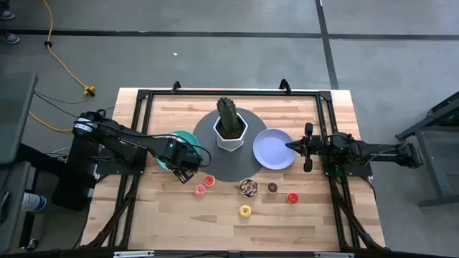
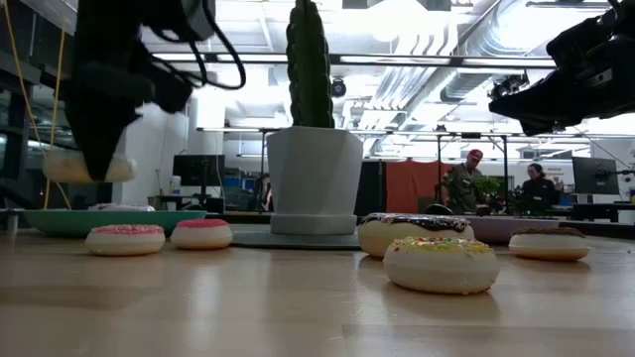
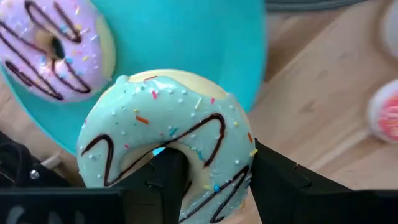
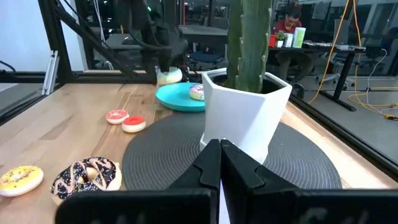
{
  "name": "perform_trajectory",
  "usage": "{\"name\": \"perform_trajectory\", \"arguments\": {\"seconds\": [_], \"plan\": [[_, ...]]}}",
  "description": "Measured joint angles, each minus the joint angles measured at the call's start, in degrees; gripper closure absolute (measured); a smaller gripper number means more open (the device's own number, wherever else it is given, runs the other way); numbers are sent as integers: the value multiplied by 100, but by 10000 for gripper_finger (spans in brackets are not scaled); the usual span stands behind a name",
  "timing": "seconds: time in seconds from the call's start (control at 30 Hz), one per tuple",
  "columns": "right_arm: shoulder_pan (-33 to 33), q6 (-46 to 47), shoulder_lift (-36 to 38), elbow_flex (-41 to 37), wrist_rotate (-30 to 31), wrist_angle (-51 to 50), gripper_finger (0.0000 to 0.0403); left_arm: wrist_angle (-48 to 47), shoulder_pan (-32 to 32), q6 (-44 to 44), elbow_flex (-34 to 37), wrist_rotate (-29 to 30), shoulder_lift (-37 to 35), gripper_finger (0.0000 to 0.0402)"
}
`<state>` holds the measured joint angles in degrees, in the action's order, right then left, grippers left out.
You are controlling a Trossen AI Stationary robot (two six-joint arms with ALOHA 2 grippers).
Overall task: Pick & Place donuts
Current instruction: Put the big green donut on the green plate
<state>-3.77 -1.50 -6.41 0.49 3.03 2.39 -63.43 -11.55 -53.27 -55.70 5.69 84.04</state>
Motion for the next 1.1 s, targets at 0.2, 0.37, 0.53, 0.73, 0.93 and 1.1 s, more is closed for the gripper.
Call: {"name": "perform_trajectory", "arguments": {"seconds": [0.2,0.37,0.53,0.73,0.93,1.1], "plan": [[1,0,-4,1,0,-1,402,489,304,367,573,-47,-152,250],[2,0,-2,0,-2,-2,402,762,462,683,925,-94,-192,250],[2,0,0,2,0,0,402,935,533,894,1131,-113,-215,250],[0,0,0,0,0,6,402,1138,566,1117,1318,-264,-217,250],[2,0,0,0,0,2,402,1155,566,1297,1391,-259,-217,250],[2,0,0,2,0,2,402,1168,566,1316,1425,-256,-217,250]]}}
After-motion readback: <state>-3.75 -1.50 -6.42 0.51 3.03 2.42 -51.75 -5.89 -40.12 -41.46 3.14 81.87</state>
